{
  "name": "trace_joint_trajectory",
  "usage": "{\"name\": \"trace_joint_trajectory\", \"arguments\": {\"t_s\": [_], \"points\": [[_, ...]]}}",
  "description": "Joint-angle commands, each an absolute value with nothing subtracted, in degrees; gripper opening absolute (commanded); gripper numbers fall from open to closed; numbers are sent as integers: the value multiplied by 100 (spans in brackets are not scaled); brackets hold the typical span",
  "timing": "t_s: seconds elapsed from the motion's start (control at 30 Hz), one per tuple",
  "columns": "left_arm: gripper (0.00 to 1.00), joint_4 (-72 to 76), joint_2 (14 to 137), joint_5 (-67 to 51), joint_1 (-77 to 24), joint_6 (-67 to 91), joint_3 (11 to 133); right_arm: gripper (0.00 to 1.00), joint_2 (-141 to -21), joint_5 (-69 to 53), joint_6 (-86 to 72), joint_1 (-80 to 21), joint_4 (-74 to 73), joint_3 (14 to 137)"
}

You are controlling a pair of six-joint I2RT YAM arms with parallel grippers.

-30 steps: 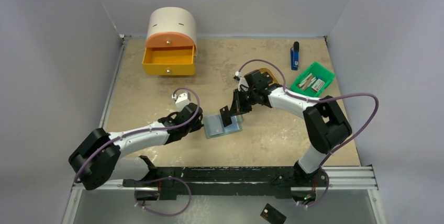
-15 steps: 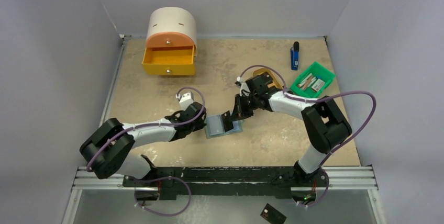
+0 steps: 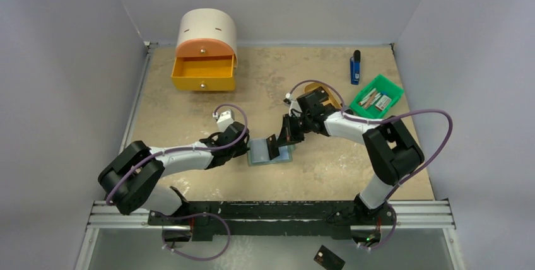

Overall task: Put the credit cards into the card holder
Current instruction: Insert the credit card into the card holder.

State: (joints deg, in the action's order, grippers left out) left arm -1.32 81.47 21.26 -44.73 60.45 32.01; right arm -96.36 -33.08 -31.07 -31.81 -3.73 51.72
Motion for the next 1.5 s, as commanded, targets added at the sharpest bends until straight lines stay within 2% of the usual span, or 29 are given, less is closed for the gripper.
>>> {"name": "trace_joint_trajectory", "arguments": {"t_s": [0.0, 0.47, 0.87, 1.17, 1.37, 1.47], "points": [[0, -200, 8231, 1994, -4456, 5983, 3255, 0, -9418, -3610, -3349, -3176, -151, 5020], [0, -336, 8089, 2077, -4461, 6045, 3082, 0, -9389, -3987, -3915, -3018, 599, 4543], [0, -325, 8103, 2057, -4456, 6021, 3142, 0, -9010, -3844, -3832, -3013, 382, 4657], [0, -477, 8014, 2085, -4456, 6016, 3223, 0, -9301, -3766, -3736, -3018, 356, 4732], [0, -989, 7014, 2633, -4456, 6125, 3263, 0, -9305, -3758, -3764, -3015, 381, 4791], [0, -746, 6432, 2478, -4462, 6069, 3243, 0, -9244, -3739, -3696, -3015, 258, 4853]]}}
